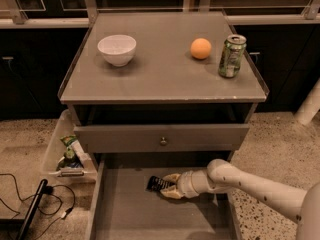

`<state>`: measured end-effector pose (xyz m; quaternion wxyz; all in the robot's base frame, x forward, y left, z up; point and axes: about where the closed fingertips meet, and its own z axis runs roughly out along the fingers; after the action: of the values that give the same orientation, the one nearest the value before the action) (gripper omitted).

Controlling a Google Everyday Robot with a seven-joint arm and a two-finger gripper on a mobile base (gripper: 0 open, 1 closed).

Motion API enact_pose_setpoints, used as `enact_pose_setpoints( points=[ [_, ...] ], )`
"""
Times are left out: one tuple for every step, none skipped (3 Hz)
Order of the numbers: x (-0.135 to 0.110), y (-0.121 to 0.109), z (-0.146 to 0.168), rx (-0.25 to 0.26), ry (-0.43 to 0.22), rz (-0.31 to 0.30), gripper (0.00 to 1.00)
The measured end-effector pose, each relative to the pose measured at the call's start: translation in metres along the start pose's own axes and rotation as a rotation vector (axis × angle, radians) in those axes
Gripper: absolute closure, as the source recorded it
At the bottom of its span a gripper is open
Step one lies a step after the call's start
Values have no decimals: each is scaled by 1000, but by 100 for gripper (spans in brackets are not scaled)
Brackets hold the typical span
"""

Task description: Pick rxbar chocolate from middle drawer and place on counter

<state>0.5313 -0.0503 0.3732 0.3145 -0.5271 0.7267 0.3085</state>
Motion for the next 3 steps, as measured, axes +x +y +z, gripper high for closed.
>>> enact_pose_setpoints(
  points=[
    [-20, 19, -28, 1, 5, -20, 100],
    [-59, 44, -73, 7, -8, -81, 100],
    [-97, 66, -110, 27, -8, -150, 100]
  ],
)
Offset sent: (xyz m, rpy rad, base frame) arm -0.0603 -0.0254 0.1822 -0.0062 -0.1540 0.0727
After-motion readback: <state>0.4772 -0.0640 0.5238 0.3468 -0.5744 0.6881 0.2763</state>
